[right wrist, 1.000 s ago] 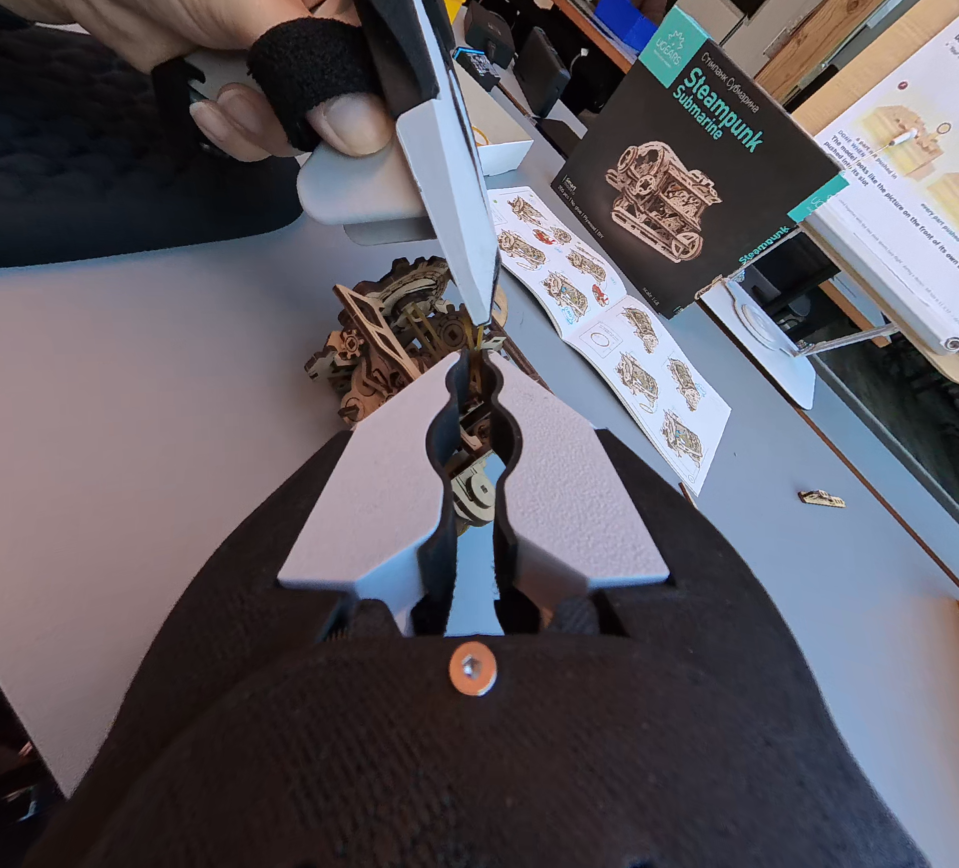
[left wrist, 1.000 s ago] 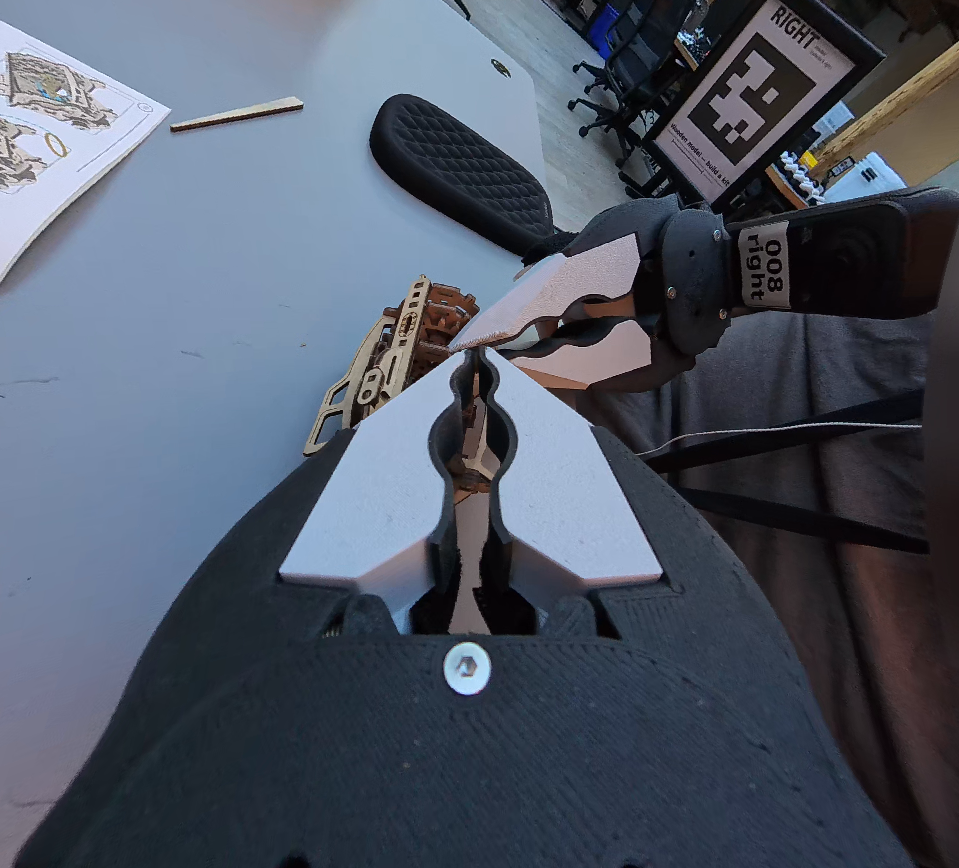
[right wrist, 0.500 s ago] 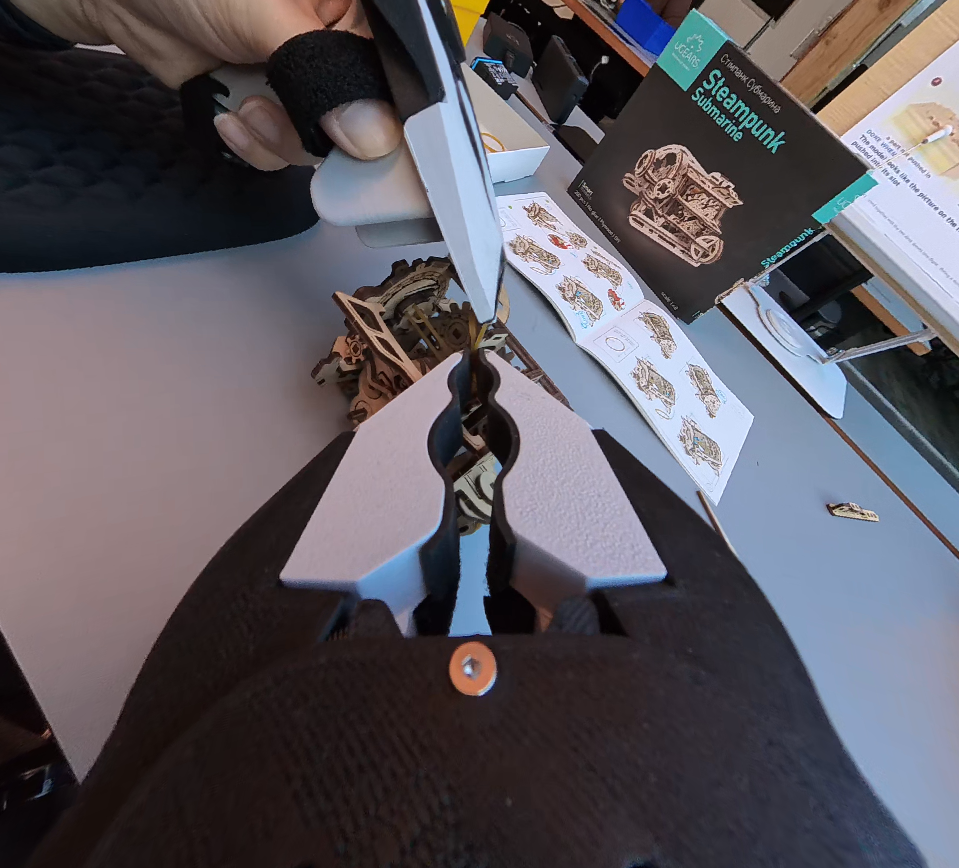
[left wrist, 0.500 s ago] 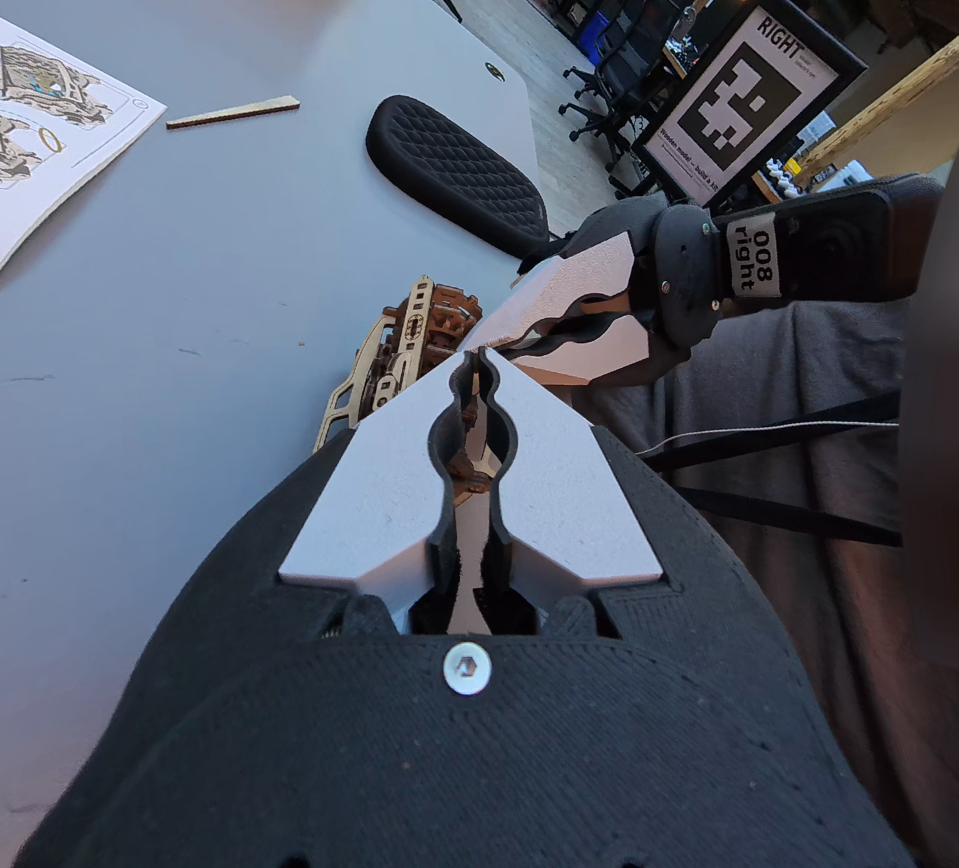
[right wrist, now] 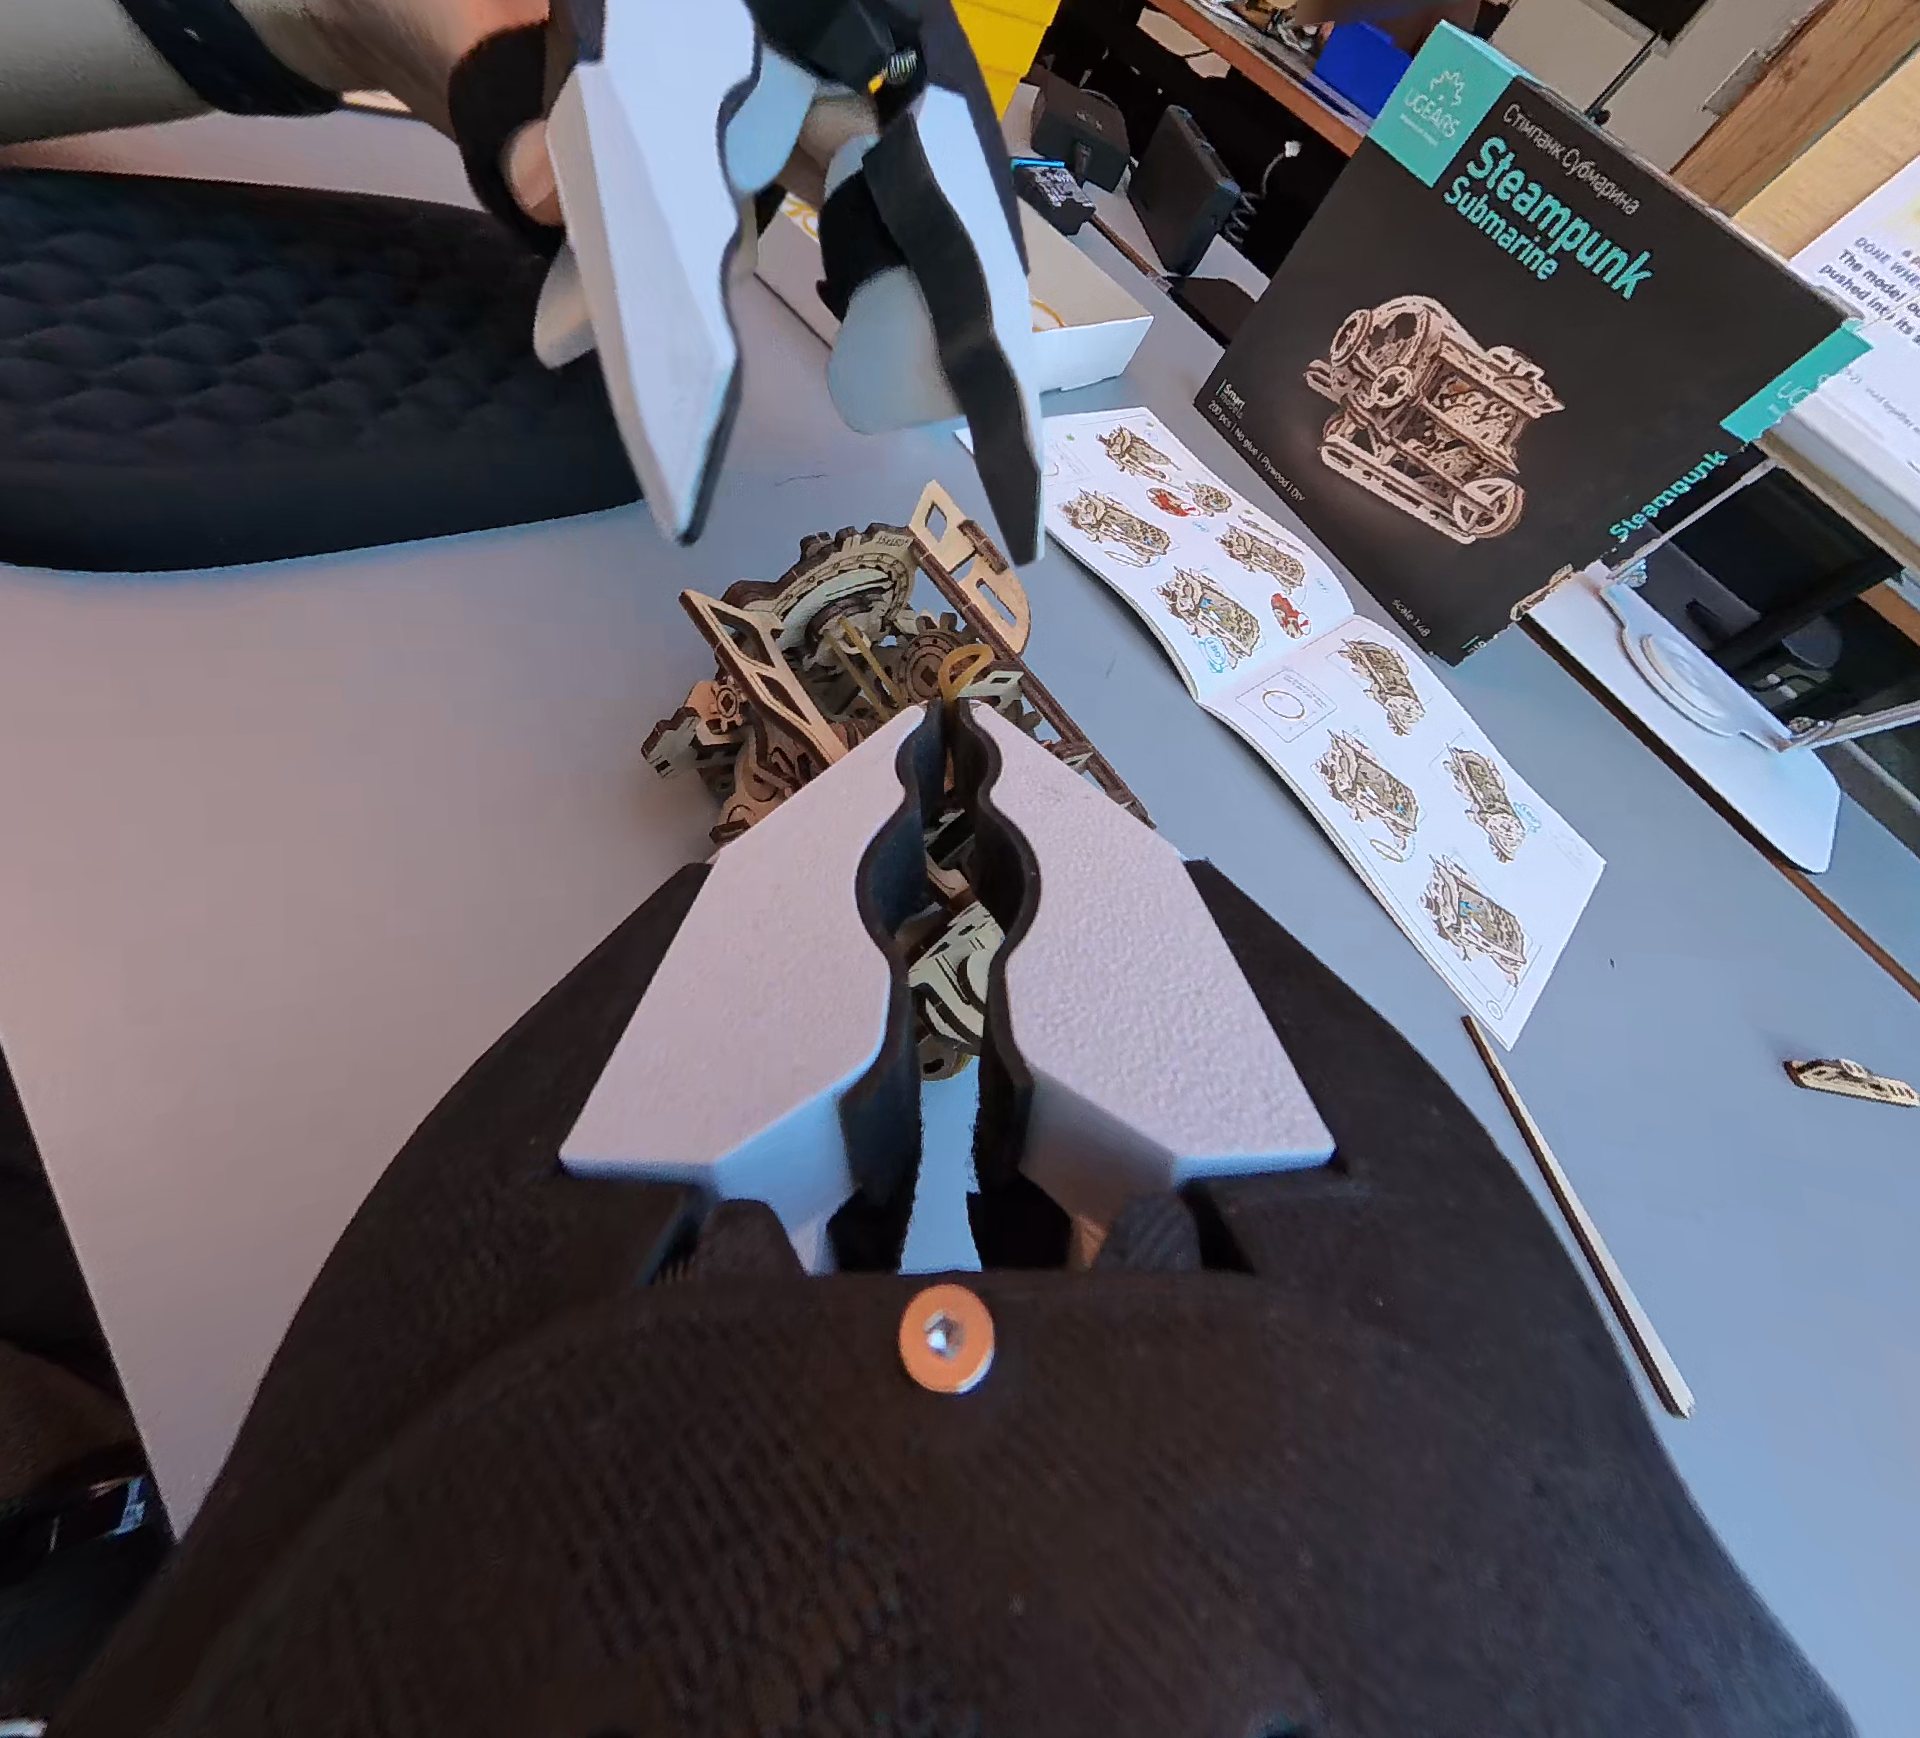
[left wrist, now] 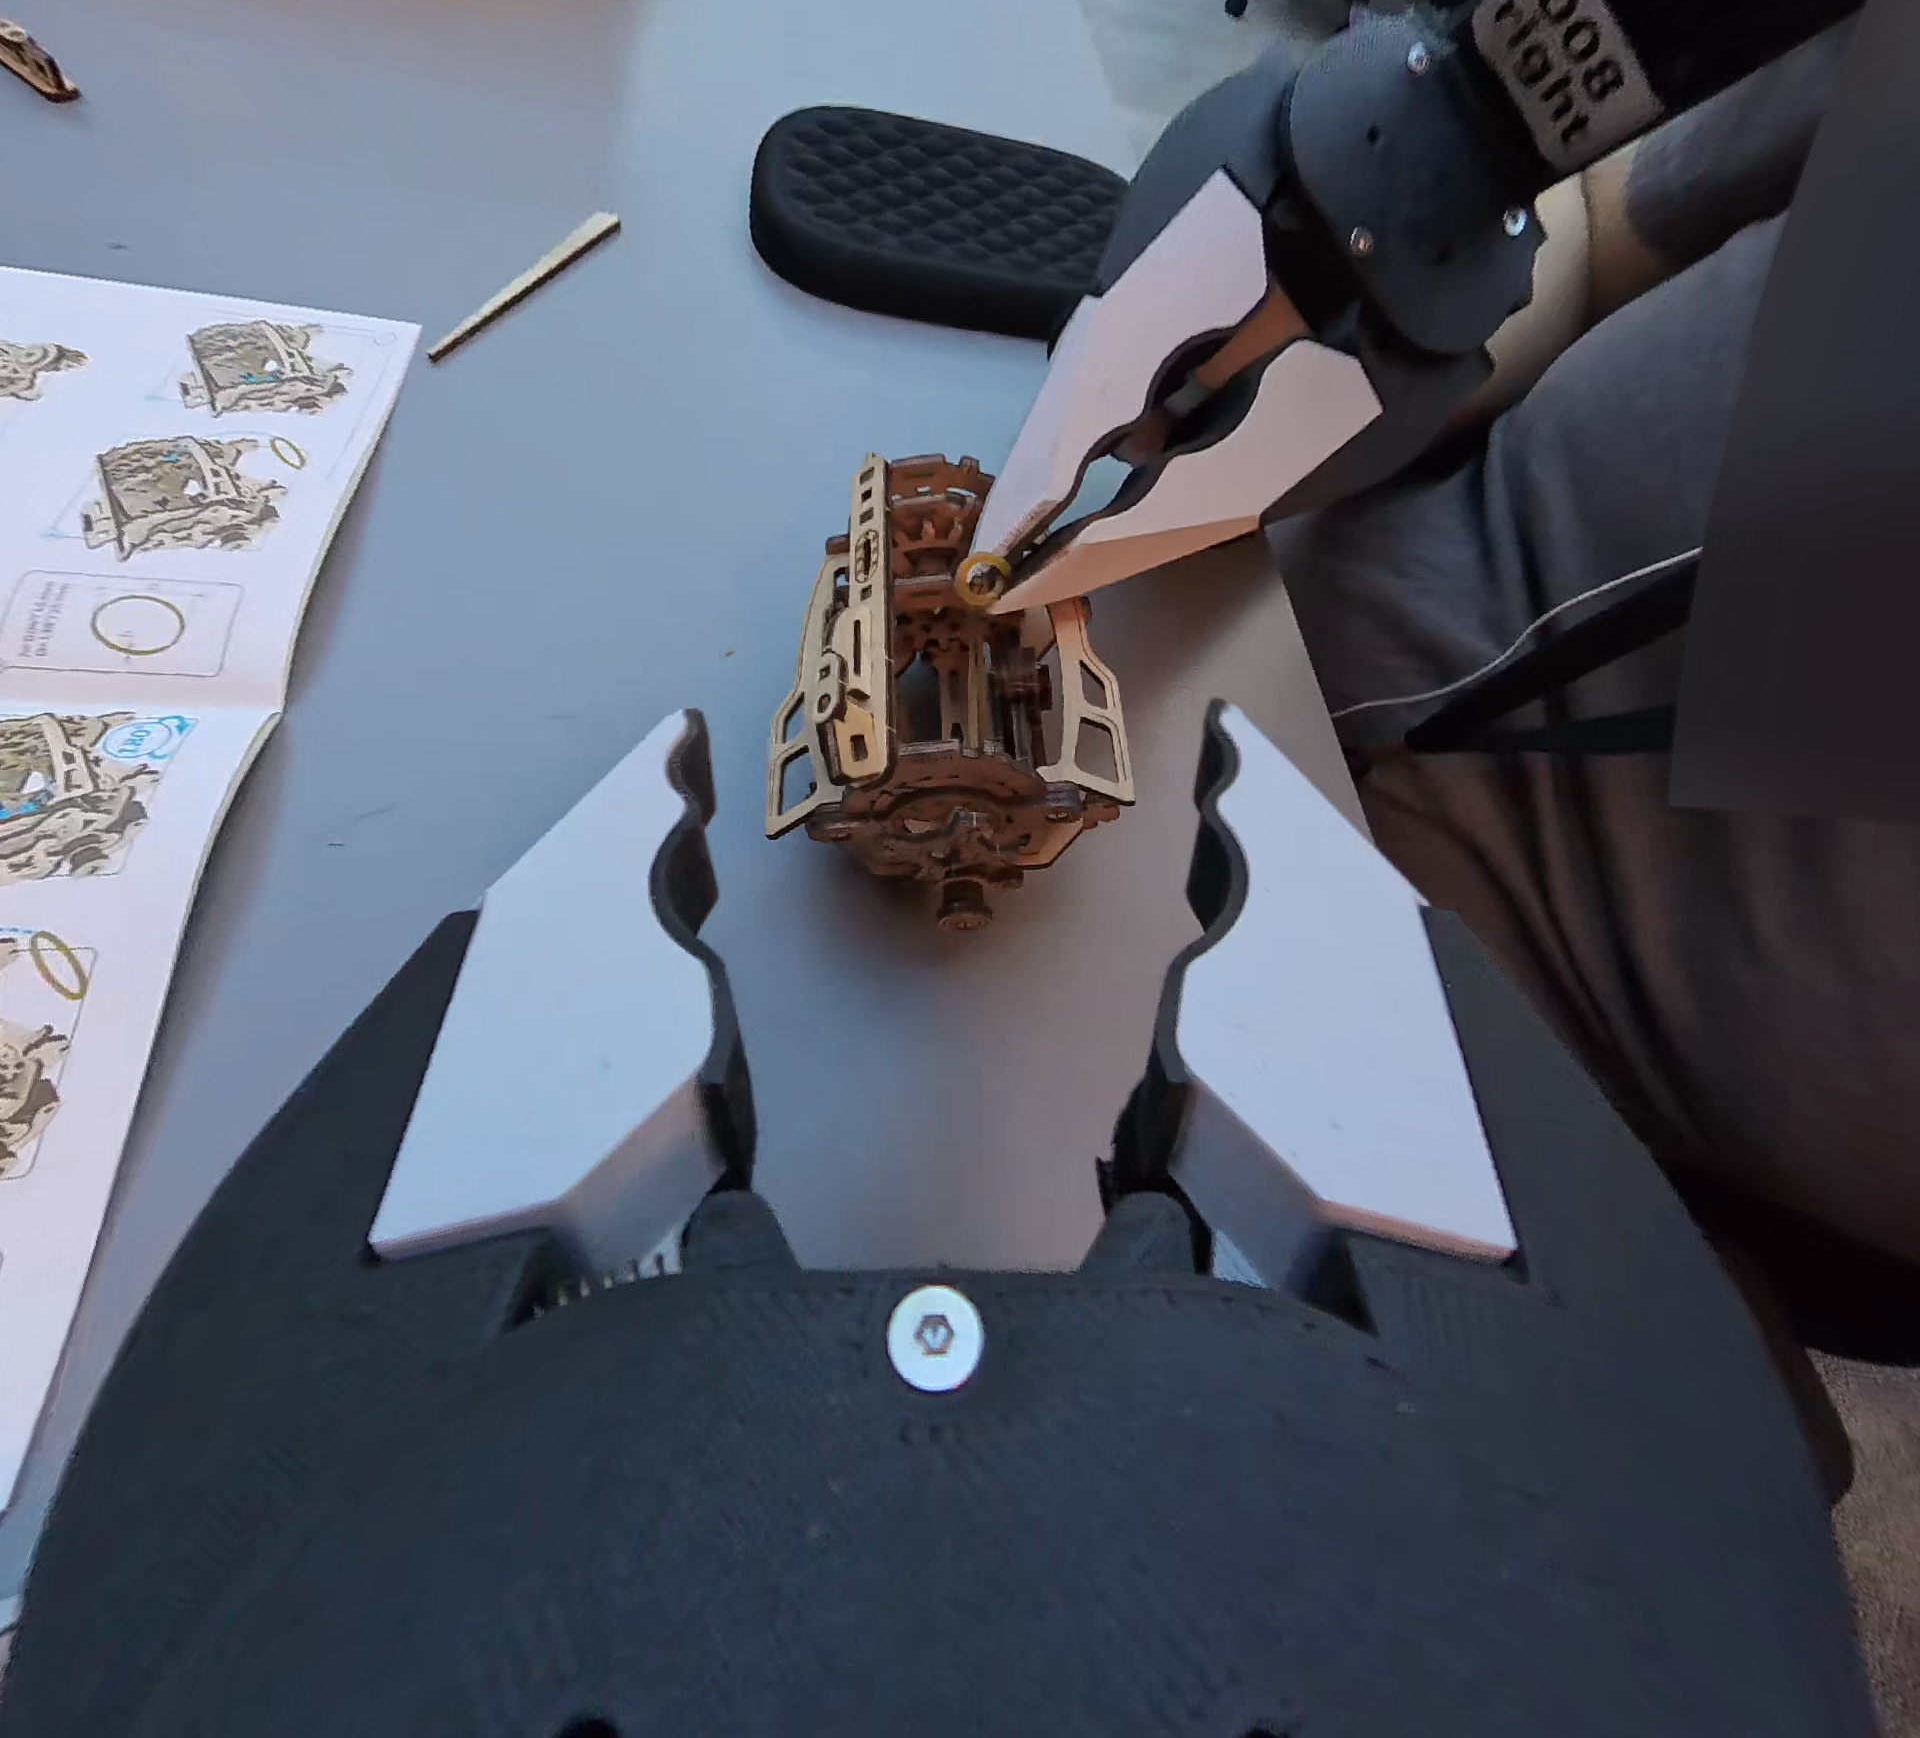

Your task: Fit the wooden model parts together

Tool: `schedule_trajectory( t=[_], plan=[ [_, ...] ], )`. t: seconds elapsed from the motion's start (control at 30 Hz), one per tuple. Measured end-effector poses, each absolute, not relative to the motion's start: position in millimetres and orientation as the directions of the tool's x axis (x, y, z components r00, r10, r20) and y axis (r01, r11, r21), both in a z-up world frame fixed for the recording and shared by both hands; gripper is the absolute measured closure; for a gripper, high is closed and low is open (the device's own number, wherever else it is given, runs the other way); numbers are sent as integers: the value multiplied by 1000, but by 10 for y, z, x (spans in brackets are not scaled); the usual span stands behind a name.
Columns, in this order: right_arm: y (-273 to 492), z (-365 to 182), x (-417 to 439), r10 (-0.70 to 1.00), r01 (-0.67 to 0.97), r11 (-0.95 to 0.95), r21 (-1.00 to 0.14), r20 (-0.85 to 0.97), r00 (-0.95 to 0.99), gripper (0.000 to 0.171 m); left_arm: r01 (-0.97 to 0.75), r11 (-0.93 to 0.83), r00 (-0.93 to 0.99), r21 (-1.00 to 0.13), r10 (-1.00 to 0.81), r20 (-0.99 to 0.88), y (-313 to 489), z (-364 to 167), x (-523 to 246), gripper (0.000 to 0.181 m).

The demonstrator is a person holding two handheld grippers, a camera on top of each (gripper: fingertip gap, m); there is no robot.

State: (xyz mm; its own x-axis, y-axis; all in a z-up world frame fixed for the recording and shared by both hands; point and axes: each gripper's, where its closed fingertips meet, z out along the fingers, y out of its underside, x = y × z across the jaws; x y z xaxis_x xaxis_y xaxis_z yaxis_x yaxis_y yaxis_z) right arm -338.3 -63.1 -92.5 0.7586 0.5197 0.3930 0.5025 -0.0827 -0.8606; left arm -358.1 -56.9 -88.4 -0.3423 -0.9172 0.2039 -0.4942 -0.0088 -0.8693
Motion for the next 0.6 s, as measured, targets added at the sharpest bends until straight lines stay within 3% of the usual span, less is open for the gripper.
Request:
schedule_trajectory(
  t=[0.13, 0.33, 0.53, 0.6],
  plan=[
    [-647, -919, -3398, 533, 498, -59, -865, 395, 749, 171, -556, 79, -329, -828, -935, 132, -622, -1077, -3548, 70],
    [-653, -917, -3432, 553, 499, -40, -866, 396, 733, 171, -581, 143, -292, -801, -956, 41, -635, -1212, -3497, 104],
    [-636, -916, -3437, 561, 519, -32, -854, 414, 717, 171, -543, 126, -352, -830, -932, 89, -626, -1192, -3559, 103],
    [-637, -921, -3439, 564, 522, -33, -852, 415, 714, 171, -521, 85, -384, -849, -912, 144, -650, -1145, -3584, 111]
  ],
)
